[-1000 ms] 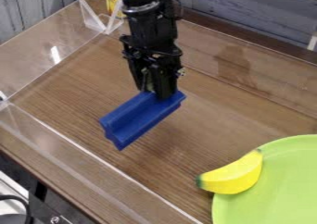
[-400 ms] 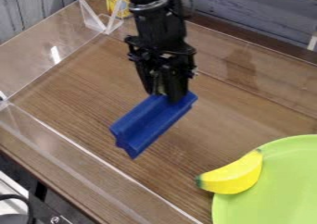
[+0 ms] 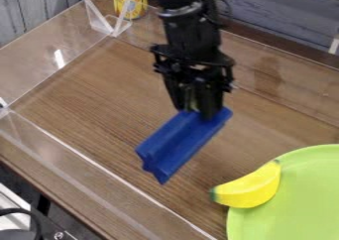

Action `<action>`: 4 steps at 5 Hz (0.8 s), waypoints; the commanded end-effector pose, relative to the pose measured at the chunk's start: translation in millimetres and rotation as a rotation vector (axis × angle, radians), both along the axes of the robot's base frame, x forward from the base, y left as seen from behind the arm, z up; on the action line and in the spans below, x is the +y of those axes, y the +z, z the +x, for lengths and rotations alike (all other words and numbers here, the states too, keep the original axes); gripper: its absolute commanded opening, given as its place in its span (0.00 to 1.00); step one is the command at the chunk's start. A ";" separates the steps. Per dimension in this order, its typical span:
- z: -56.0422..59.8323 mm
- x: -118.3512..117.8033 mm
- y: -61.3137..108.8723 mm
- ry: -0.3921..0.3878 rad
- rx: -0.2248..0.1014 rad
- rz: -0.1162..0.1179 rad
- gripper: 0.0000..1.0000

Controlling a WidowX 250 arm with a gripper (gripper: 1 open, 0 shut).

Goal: Put the blue object in the green plate

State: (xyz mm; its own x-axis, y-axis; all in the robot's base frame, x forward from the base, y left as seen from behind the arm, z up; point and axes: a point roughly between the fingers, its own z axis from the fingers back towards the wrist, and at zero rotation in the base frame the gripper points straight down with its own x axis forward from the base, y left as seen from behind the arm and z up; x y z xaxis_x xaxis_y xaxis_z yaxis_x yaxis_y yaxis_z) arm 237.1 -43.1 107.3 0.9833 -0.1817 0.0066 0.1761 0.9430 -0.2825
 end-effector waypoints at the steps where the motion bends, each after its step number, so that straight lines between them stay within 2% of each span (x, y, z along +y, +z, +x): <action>1: -0.3 -23.9 14.2 0.001 -0.060 -0.013 0.00; 2: -0.1 -48.7 15.9 0.000 -0.071 -0.016 0.00; 3: -2.9 -62.7 17.0 -0.002 -0.073 -0.014 0.00; 4: -4.4 -63.9 17.3 -0.001 -0.069 -0.010 0.00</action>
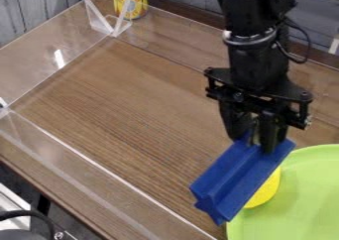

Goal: Put the blue object in the green plate

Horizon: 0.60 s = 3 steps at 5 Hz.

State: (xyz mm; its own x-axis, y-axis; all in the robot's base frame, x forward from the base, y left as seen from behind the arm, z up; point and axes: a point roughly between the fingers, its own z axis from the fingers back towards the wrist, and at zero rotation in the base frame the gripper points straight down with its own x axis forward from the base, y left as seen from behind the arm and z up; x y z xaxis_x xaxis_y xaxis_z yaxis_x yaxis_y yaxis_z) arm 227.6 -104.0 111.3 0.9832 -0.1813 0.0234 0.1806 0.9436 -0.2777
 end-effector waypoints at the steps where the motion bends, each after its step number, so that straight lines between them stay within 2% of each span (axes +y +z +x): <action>1: 4.1 -3.2 13.5 -0.003 -0.049 -0.009 0.00; 3: 2.1 -3.8 13.9 -0.003 -0.045 -0.004 0.00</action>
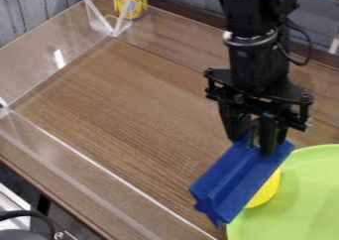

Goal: Put the blue object in the green plate

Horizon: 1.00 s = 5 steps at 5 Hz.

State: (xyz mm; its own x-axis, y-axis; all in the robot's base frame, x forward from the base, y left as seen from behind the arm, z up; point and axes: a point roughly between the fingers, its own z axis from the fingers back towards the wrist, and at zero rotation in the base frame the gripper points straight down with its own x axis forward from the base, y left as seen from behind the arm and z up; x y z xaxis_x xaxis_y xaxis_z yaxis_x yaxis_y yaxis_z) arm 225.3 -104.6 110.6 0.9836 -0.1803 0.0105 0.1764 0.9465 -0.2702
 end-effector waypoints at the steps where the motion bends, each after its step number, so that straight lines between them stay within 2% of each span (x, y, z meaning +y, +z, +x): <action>1: 3.5 -3.6 14.8 -0.004 -0.055 -0.012 0.00; 5: -0.2 -5.2 15.4 0.002 -0.051 -0.001 0.00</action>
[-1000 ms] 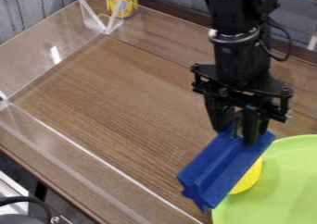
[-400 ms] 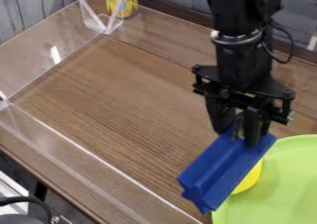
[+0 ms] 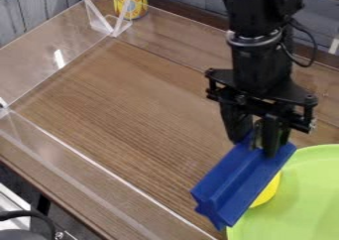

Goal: Put the blue object in the green plate

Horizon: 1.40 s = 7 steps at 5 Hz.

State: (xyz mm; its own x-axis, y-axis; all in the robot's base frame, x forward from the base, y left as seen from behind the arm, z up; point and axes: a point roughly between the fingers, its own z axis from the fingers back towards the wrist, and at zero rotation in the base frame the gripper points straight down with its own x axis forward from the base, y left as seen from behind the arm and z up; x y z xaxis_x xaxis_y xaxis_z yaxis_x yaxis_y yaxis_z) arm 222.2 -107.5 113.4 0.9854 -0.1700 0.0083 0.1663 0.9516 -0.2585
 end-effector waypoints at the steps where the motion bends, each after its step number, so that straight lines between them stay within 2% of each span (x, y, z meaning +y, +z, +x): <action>1: 2.0 -2.5 12.5 -0.007 -0.050 -0.010 0.00; 7: -9.1 -17.8 10.4 0.001 -0.043 -0.013 0.00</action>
